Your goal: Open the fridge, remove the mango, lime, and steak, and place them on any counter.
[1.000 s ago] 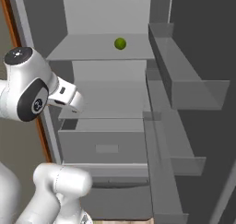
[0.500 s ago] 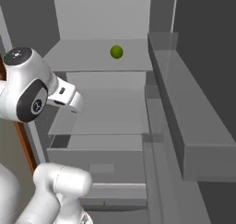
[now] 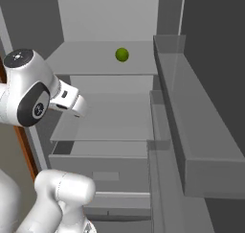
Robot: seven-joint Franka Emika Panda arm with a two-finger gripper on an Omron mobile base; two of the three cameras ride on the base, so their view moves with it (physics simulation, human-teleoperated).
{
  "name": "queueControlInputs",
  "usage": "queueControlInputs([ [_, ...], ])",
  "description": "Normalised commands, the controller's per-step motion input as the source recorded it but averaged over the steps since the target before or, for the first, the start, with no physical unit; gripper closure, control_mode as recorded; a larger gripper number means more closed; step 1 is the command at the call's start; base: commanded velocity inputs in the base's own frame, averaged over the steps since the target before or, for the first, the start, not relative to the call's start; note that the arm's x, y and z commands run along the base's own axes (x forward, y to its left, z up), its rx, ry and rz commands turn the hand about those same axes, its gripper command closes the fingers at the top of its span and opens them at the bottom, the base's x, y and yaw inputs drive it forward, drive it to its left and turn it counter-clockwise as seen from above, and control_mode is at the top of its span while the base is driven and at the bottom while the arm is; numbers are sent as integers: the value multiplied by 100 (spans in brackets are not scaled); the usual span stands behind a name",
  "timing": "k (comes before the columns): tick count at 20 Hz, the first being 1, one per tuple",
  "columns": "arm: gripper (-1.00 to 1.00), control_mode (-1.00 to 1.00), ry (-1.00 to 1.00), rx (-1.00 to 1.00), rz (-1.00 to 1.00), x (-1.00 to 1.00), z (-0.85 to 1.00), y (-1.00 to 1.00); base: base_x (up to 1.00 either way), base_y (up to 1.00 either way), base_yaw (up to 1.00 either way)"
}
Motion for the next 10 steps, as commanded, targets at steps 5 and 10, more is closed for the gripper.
queueControlInputs([
  [5, -100, 100, 0, 0, 0, 0, 0, 0, 21, -20, 3],
  [10, -100, -100, -11, 7, 0, 0, 63, -26, 0, 0, 0],
])
